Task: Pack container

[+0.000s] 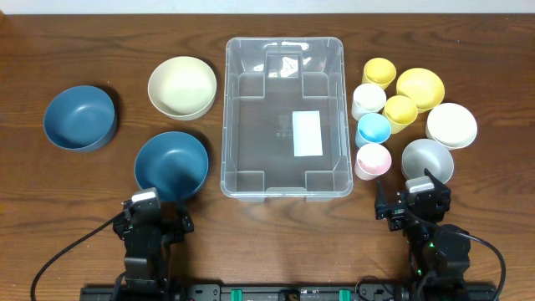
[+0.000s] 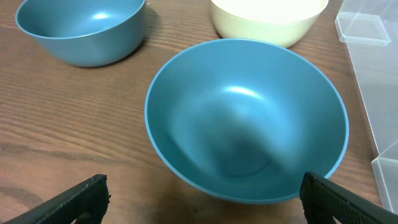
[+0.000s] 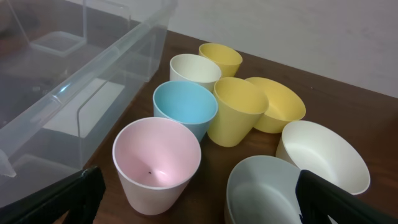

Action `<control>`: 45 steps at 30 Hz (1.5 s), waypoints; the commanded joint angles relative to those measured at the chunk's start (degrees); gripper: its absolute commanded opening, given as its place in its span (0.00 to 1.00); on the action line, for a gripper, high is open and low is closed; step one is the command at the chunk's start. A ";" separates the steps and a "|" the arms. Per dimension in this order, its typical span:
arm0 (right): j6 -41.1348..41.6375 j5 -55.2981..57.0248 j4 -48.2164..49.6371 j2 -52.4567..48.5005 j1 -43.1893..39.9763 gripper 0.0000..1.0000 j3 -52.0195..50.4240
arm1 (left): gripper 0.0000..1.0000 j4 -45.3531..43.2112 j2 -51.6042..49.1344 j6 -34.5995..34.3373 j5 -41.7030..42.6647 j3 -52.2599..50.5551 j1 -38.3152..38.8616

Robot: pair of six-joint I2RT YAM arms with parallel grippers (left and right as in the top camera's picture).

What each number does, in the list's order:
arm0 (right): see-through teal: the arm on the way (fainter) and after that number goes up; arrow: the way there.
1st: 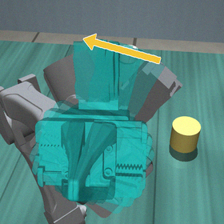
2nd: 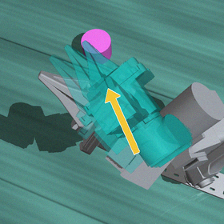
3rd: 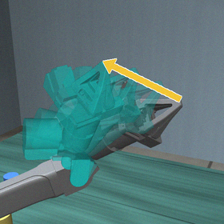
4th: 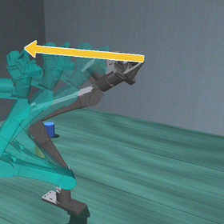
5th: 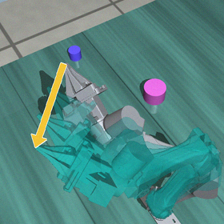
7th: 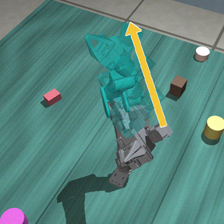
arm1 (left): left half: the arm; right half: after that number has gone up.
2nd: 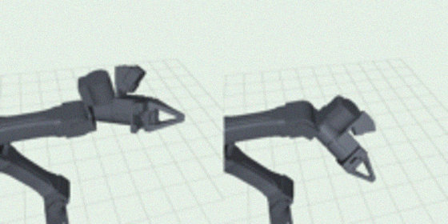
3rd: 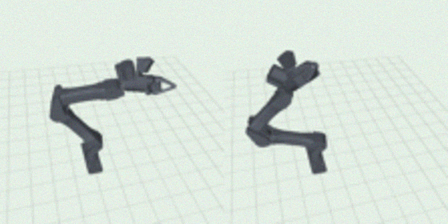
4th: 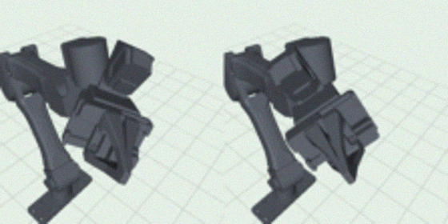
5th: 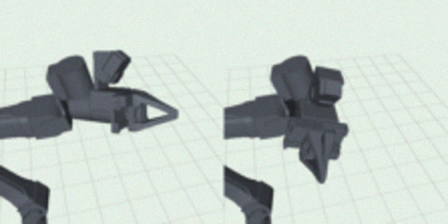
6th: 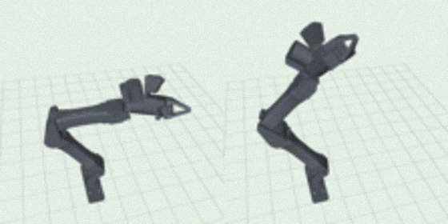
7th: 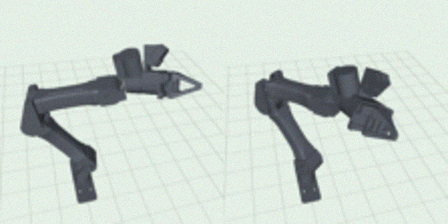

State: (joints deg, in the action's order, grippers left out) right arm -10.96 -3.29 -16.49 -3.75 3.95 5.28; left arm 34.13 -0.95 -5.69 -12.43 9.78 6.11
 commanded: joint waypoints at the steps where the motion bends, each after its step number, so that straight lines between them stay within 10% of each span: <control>1: 0.63 -0.61 -0.04 -0.02 -0.24 0.99 -0.15 | 0.98 0.76 0.33 0.96 -0.92 0.42 0.09; 45: 0.63 -0.61 -0.04 -0.02 -0.24 0.99 -0.15 | 0.98 3.37 0.33 0.96 -0.92 0.42 0.09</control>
State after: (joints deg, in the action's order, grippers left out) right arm -10.96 -3.29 -16.49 -3.75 3.95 5.28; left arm 36.86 -0.95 -5.67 -12.43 10.00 6.11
